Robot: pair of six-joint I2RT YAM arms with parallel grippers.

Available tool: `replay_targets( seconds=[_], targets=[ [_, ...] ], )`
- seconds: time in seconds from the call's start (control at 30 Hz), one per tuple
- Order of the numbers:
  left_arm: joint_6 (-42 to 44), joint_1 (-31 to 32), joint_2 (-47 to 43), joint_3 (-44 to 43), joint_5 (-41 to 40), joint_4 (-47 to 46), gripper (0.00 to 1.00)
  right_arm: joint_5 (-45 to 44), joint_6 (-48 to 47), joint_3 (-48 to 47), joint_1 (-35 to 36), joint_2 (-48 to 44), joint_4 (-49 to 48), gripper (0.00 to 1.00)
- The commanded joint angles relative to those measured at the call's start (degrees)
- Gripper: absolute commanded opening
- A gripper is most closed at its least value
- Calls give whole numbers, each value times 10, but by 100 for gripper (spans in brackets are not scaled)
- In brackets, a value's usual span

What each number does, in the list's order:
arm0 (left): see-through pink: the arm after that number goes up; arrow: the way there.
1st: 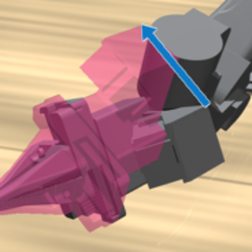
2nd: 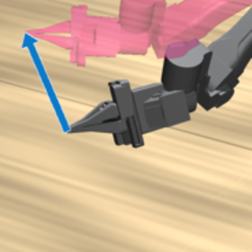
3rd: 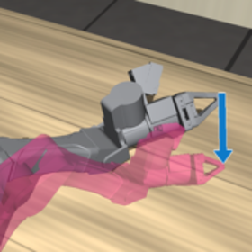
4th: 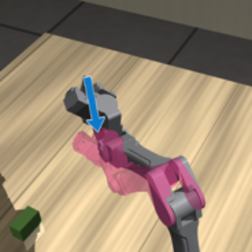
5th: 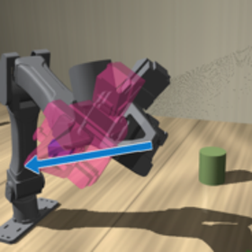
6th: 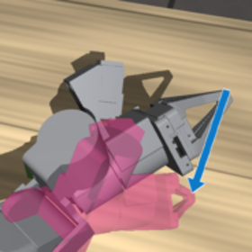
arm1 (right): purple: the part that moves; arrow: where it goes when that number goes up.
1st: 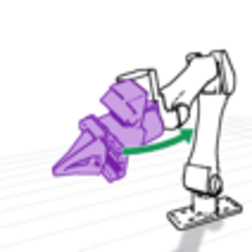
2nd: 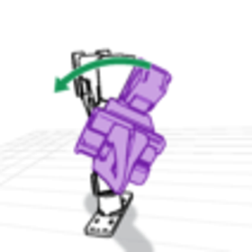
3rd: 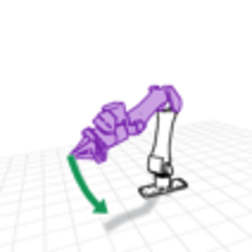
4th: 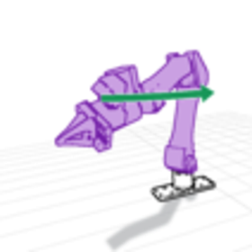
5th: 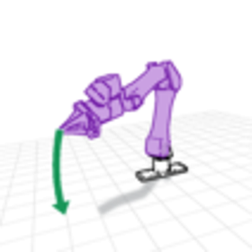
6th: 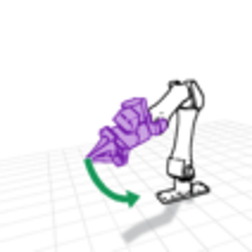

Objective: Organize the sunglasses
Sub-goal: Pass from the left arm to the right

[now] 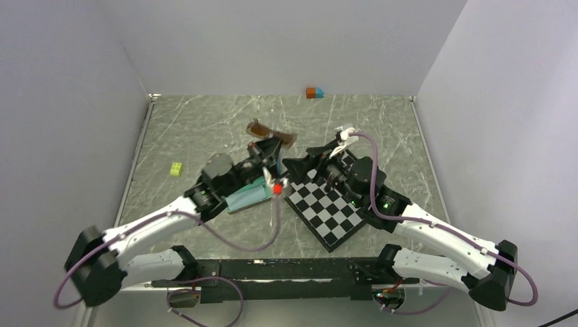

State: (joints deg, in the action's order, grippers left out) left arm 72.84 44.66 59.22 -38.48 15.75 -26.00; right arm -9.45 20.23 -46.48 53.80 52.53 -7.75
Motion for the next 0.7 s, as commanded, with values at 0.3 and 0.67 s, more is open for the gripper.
replay_targets(
  seconds=[0.3, 0.67],
  targets=[
    [99, 112, 282, -109, -403, -467, 0, -188, 133, 82, -1, 15, -299, 93],
    [81, 143, 253, -88, -383, -440, 0, -48, 163, 28, -90, 75, -265, 75]
  ],
)
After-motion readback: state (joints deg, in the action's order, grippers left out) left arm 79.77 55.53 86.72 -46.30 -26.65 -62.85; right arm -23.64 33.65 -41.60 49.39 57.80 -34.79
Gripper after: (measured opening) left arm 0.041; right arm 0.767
